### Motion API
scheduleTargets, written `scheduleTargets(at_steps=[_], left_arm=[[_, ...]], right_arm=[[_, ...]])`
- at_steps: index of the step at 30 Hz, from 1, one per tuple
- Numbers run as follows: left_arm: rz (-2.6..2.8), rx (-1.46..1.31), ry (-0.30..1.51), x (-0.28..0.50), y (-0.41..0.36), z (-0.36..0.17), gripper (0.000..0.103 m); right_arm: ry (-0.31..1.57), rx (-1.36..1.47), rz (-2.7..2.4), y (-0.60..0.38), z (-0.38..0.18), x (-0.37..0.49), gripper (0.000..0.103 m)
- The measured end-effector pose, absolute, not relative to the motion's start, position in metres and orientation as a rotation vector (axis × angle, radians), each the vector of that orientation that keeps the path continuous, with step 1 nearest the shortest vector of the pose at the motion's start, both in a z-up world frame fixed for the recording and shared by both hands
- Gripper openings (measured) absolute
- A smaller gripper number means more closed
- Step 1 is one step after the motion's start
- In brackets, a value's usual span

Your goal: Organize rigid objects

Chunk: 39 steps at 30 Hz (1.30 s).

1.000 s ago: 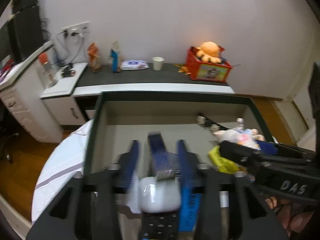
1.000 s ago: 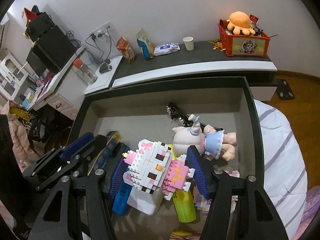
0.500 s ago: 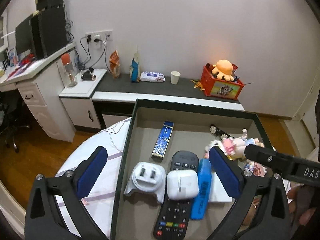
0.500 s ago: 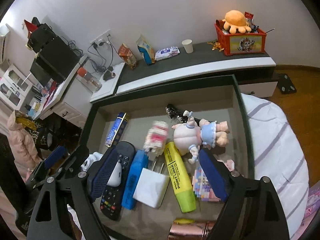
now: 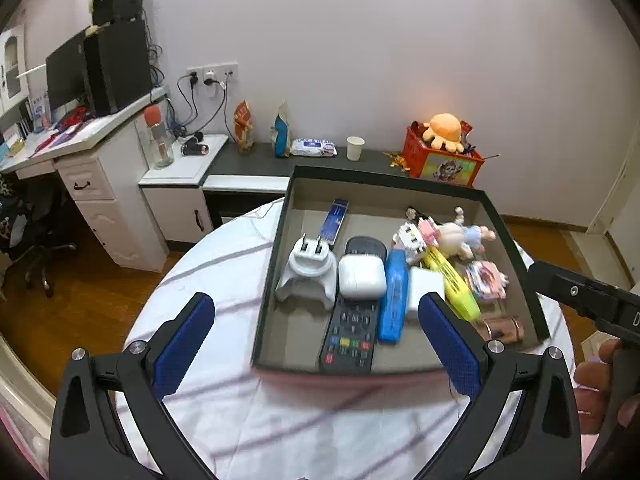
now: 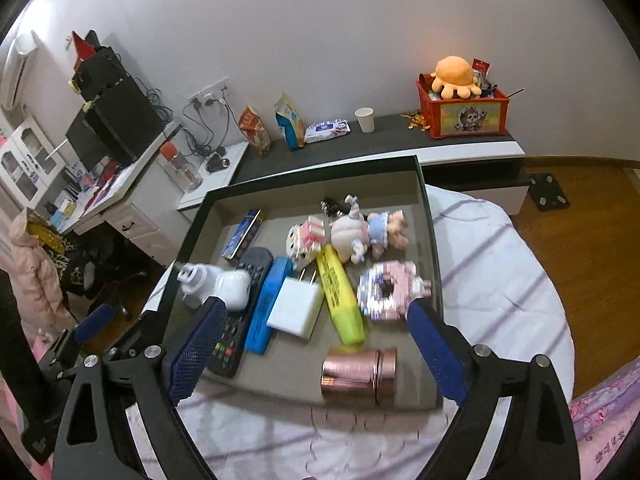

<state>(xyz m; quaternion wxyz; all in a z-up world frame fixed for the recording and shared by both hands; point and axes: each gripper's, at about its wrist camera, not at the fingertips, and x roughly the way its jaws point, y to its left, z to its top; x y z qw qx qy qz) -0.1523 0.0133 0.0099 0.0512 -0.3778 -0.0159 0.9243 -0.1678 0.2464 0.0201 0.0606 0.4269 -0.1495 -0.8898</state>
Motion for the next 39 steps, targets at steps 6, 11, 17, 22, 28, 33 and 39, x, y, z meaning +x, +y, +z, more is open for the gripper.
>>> scheduleTargets(at_steps=[6, 11, 17, 22, 28, 33, 39], left_arm=[[2.825, -1.127, -0.055, -0.099, 0.002, 0.015, 0.103], [2.825, -1.109, -0.075, -0.059, -0.004, 0.018, 0.103], [2.820, -1.094, -0.055, -0.026, 0.000, 0.021, 0.103], [2.814, -1.084, -0.035, -0.007, 0.005, 0.022, 0.103], [2.811, -1.074, -0.043, 0.015, 0.006, 0.026, 0.103], [2.815, -1.081, -0.046, 0.025, 0.005, 0.025, 0.103], [2.833, -1.071, -0.040, 0.035, 0.003, 0.030, 0.103]], right_arm=[[-0.486, 1.205, -2.701, 0.250, 0.025, -0.112, 0.093], [-0.502, 1.133, -2.705, 0.252, 0.032, -0.072, 0.093], [-0.559, 1.097, -2.663, 0.252, 0.035, -0.039, 0.093], [-0.490, 1.046, -2.737, 0.245, 0.042, -0.016, 0.093], [-0.271, 1.002, -2.861, 0.225, 0.054, 0.016, 0.094], [-0.140, 0.980, -2.921, 0.209, 0.064, 0.033, 0.094], [-0.115, 0.965, -2.936, 0.202, 0.071, 0.040, 0.094]])
